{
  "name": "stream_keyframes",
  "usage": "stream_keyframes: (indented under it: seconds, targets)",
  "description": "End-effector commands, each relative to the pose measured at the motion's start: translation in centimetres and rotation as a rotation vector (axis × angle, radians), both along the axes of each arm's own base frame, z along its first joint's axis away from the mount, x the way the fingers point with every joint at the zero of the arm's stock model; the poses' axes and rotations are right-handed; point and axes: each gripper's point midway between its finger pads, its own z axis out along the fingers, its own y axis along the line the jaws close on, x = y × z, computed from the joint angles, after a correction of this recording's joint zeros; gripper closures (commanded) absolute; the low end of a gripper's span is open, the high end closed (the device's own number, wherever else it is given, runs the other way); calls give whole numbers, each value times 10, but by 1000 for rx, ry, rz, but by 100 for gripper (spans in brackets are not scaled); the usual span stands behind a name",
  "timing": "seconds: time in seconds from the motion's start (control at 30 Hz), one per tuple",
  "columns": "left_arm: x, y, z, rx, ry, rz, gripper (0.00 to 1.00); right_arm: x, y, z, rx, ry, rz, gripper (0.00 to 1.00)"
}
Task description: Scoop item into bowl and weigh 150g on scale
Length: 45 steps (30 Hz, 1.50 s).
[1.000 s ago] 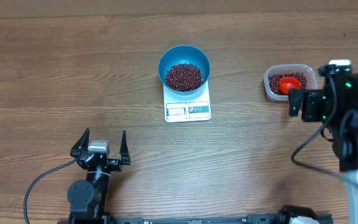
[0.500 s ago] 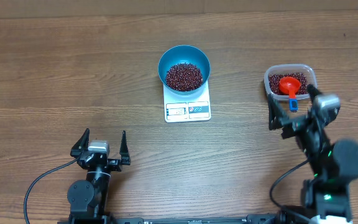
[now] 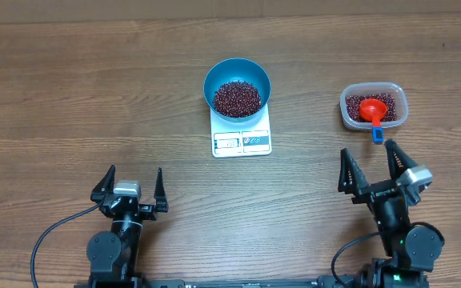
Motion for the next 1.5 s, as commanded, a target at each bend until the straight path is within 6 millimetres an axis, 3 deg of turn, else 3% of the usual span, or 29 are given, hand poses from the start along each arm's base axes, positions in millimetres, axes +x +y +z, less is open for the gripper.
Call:
stream_keyframes:
  seconds: [0.0,0.47,1.2,1.47]
  targets:
    - [0,2,0,19,-7,8,1,0,-10,-9,40,27,-60,0]
    - [0,2,0,19,-7,8,0,-7,-27,-59,66,222,-178,0]
    - [0,2,0,19,-6,8,0,-9,-32,-57,29,204,-213,0]
    - [0,2,0,19,-6,8,0,-9,-31,-57,-83,191,-216,0]
